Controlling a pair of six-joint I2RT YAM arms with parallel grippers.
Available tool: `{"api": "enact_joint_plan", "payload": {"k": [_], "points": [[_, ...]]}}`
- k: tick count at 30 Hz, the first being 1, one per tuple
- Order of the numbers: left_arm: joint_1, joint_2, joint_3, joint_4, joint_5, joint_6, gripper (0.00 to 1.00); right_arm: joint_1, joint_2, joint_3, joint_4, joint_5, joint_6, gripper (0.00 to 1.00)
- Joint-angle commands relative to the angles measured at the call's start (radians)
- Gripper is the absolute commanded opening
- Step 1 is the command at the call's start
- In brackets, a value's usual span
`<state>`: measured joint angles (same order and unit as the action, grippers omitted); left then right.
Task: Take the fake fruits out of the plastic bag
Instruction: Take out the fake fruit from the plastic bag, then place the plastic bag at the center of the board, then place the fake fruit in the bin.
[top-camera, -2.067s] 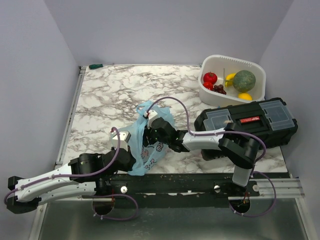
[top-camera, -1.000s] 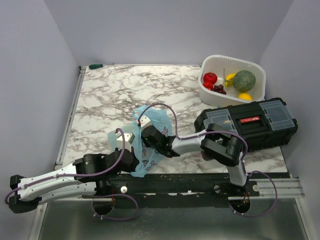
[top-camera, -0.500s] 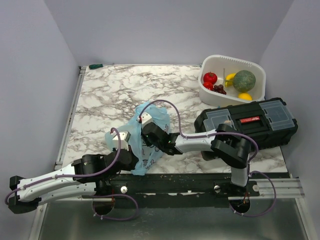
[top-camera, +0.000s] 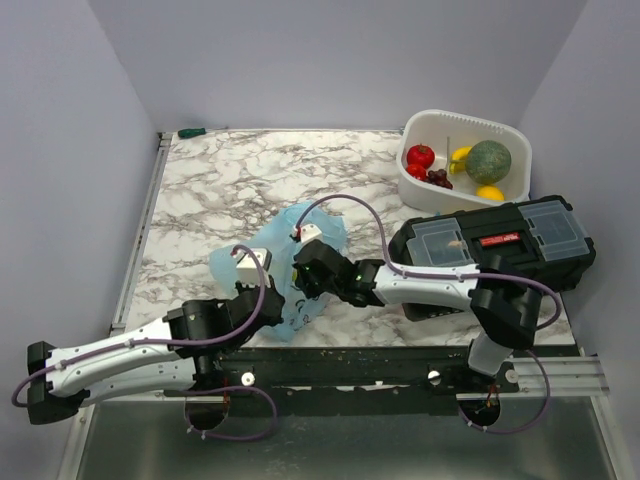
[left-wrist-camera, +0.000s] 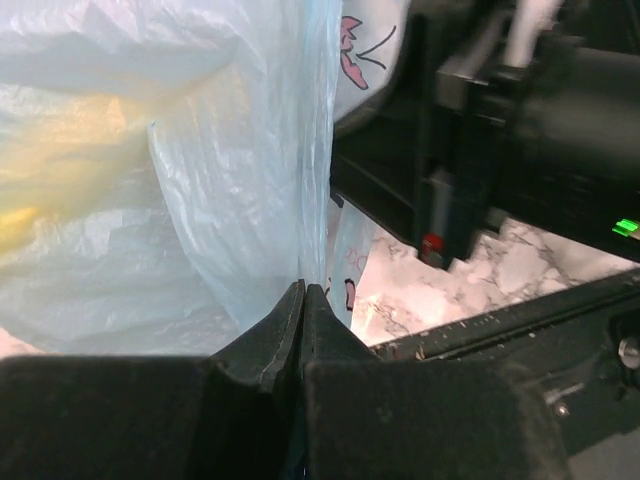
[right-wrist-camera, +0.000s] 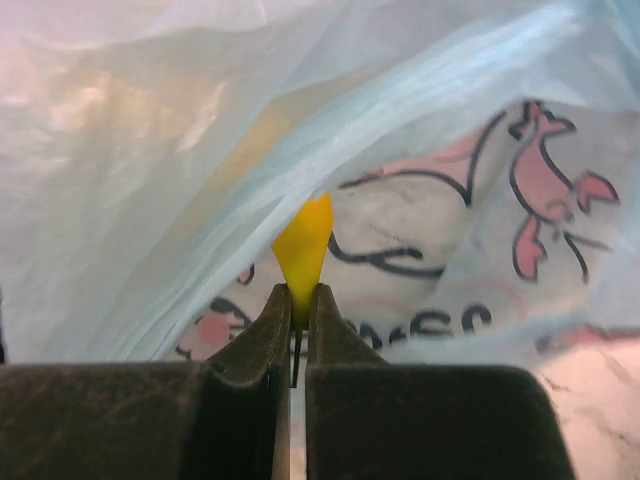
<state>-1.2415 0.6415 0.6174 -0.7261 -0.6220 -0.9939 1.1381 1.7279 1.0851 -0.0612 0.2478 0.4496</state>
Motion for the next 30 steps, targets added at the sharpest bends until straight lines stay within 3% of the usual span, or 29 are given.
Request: {"api": "enact_joint_plan", "payload": {"k": [1,6,11,24,27,30], "points": [[0.056,0.083,0.055,0.045,-0.011,0.074,0.0,0.006,-0.087,-0.015,-0.126,-0.013,0.064,0.01],[0.177,0.093,0.062,0.101,0.059,0.174,0.0,0.005,-0.17,-0.074,-0.206,0.038,0.07,0.01],[0.312,0.087,0.094,0.105,0.079,0.302,0.0,0.005,-0.241,-0.086,-0.327,0.232,0.06,0.01],[0.553,0.182,0.138,0.182,0.175,0.53,0.0,0.0,-0.303,0.104,-0.512,0.598,-0.082,0.01],[0.609,0.241,0.177,0.208,0.174,0.583,0.0,-0.056,-0.324,0.131,-0.511,0.633,-0.117,0.01],[0.669,0.303,0.23,0.195,0.166,0.576,0.0,-0.171,-0.344,0.152,-0.477,0.558,-0.146,0.01]]}}
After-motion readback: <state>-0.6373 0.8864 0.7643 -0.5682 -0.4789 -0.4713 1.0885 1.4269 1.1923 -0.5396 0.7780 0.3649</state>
